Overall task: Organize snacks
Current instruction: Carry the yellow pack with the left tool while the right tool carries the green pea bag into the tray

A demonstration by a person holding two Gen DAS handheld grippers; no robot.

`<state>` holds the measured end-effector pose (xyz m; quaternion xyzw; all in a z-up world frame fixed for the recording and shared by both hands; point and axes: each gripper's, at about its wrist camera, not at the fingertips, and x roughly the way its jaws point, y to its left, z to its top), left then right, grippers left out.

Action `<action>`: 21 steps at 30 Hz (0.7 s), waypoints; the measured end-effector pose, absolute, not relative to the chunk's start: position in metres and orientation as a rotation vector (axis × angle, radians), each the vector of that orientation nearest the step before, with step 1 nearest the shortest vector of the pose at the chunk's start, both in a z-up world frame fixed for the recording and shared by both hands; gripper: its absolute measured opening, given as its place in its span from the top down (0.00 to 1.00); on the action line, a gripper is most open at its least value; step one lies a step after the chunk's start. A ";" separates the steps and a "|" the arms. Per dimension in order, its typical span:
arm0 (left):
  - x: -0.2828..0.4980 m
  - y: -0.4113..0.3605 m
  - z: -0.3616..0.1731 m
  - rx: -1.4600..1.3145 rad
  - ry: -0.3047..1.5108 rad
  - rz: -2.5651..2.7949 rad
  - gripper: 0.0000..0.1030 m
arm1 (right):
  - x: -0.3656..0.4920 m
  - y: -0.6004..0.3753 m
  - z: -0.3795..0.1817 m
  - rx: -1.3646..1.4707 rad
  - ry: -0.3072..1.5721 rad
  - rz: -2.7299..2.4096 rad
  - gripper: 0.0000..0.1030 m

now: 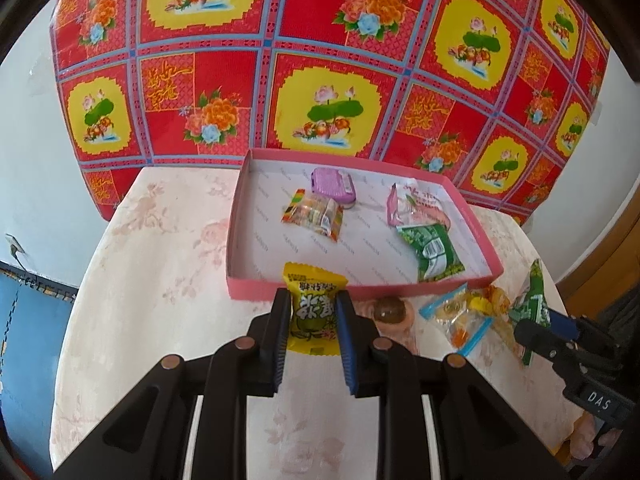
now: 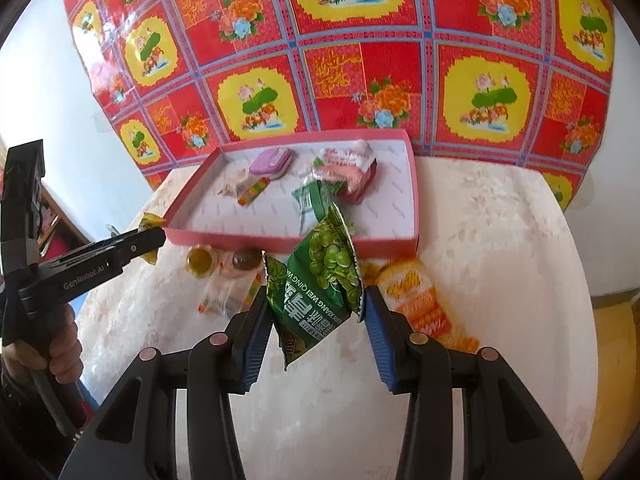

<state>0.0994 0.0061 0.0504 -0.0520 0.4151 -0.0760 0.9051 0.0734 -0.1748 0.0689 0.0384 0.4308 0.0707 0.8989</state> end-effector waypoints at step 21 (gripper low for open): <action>0.156 -0.006 0.040 -0.063 0.873 -0.160 0.77 | 0.139 -0.188 0.061 0.035 0.928 0.120 0.55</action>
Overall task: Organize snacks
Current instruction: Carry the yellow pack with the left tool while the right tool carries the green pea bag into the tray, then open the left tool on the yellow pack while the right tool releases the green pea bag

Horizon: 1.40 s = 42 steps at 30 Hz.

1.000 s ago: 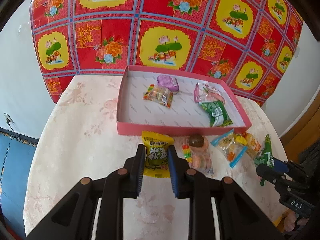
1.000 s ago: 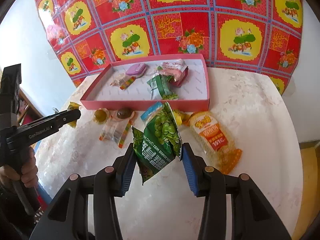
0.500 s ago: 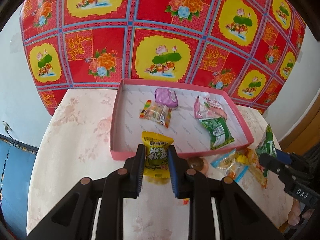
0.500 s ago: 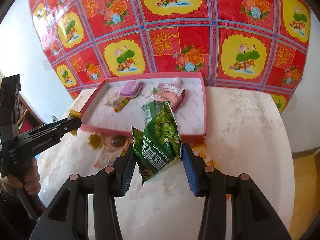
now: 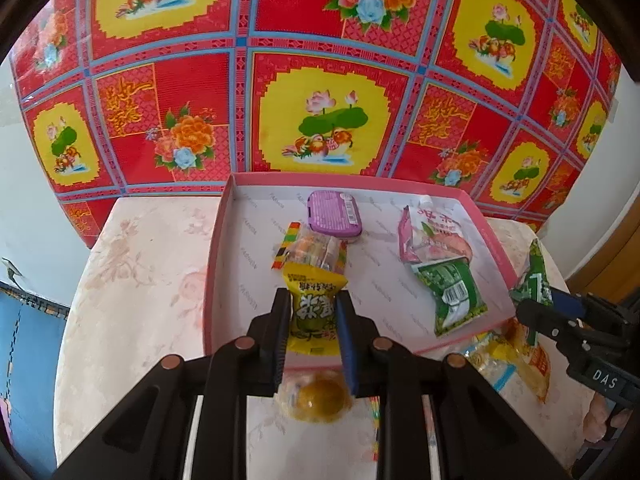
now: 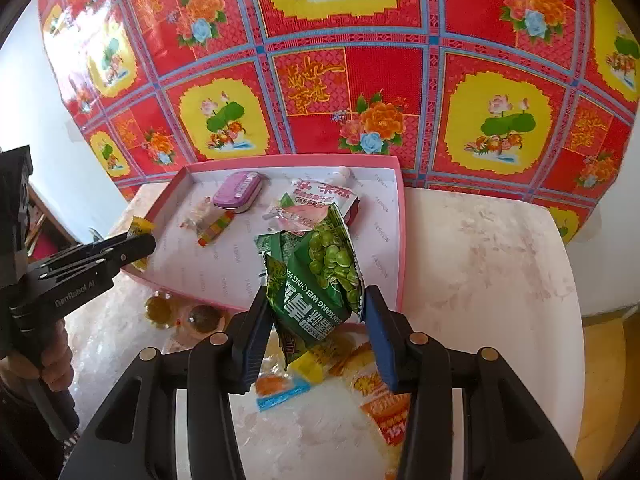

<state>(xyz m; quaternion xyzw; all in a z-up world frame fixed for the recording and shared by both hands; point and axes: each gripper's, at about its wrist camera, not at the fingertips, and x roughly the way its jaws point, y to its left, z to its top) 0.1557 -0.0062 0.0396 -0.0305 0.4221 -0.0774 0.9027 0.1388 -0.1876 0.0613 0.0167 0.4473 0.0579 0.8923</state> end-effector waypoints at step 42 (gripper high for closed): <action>0.222 -0.012 -0.007 -0.050 0.904 -0.145 0.77 | 0.192 -0.183 0.028 -0.002 0.941 0.130 0.55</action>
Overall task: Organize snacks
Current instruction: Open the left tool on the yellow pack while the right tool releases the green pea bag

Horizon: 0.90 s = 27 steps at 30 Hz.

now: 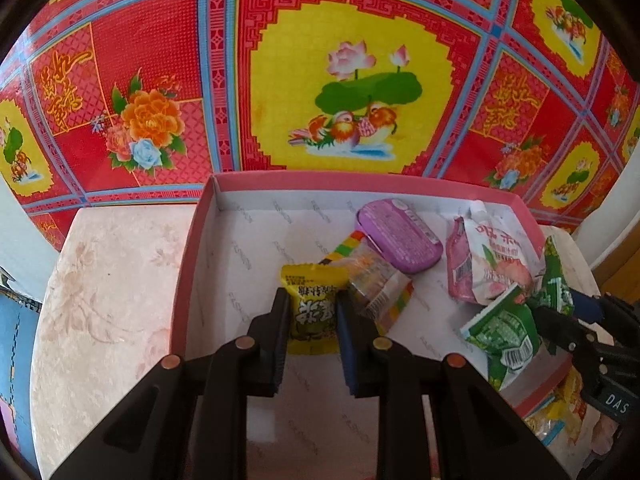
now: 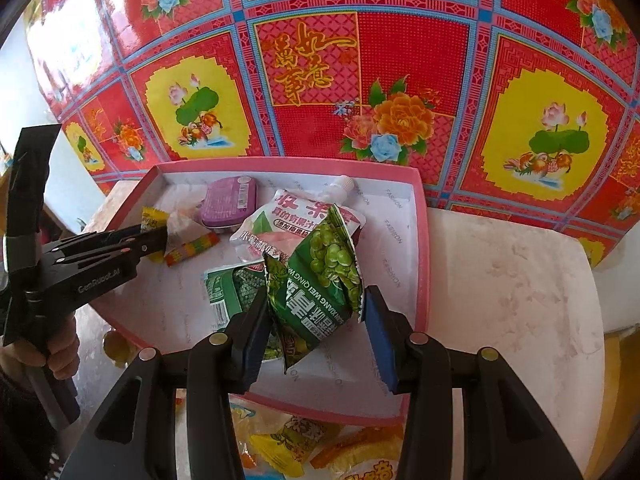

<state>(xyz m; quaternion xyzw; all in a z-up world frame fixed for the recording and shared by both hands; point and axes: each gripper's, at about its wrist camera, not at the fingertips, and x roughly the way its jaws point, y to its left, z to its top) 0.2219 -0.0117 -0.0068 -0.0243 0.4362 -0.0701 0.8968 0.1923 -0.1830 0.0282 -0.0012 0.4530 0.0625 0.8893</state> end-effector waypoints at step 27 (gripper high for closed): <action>0.215 -0.039 0.027 -0.042 0.868 -0.186 0.48 | 0.178 -0.188 0.046 0.010 0.881 0.121 0.43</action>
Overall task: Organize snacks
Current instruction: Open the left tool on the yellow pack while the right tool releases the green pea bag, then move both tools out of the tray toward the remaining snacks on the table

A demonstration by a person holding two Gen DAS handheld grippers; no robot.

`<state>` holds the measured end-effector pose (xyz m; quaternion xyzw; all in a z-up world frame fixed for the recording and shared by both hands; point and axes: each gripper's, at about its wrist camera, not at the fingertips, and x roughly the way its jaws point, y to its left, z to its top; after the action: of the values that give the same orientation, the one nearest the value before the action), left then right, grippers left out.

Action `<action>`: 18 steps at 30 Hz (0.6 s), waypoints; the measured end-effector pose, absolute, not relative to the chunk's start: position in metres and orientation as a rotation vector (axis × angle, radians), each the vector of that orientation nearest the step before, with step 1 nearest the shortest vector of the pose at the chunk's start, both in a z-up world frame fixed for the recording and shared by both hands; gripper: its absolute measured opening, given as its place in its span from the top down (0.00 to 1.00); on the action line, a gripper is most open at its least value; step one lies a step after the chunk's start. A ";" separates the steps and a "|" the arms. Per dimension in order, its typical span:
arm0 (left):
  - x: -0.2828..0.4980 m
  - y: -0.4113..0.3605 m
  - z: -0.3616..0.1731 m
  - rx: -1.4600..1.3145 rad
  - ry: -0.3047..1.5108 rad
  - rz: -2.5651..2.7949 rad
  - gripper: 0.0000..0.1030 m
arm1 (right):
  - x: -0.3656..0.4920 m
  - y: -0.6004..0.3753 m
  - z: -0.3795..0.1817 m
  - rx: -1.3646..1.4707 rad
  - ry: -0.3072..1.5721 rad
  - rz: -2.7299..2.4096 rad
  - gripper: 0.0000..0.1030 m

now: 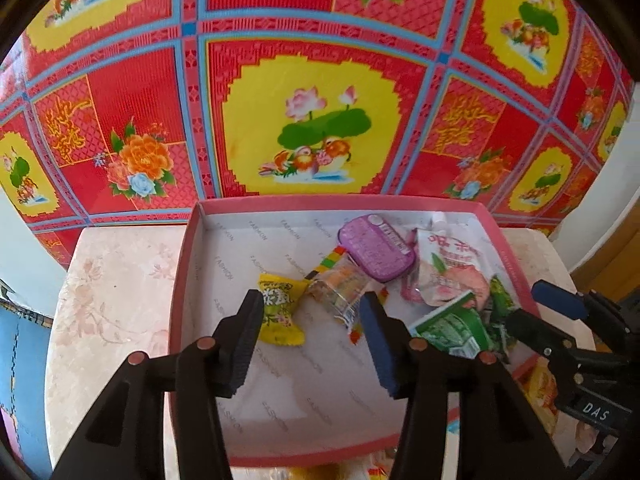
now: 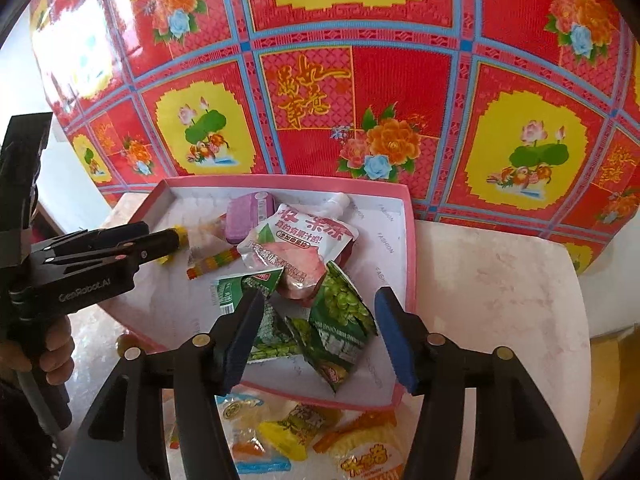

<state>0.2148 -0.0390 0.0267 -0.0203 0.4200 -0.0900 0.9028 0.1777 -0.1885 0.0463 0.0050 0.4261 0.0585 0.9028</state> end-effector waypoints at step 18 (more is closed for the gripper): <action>0.156 -0.022 0.037 -0.075 0.852 -0.179 0.48 | 0.132 -0.212 0.056 0.097 0.873 0.086 0.43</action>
<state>0.1560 -0.0218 0.0371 -0.0362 0.4127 -0.0865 0.9060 0.1322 -0.2117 0.0562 0.0471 0.4223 0.0415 0.9043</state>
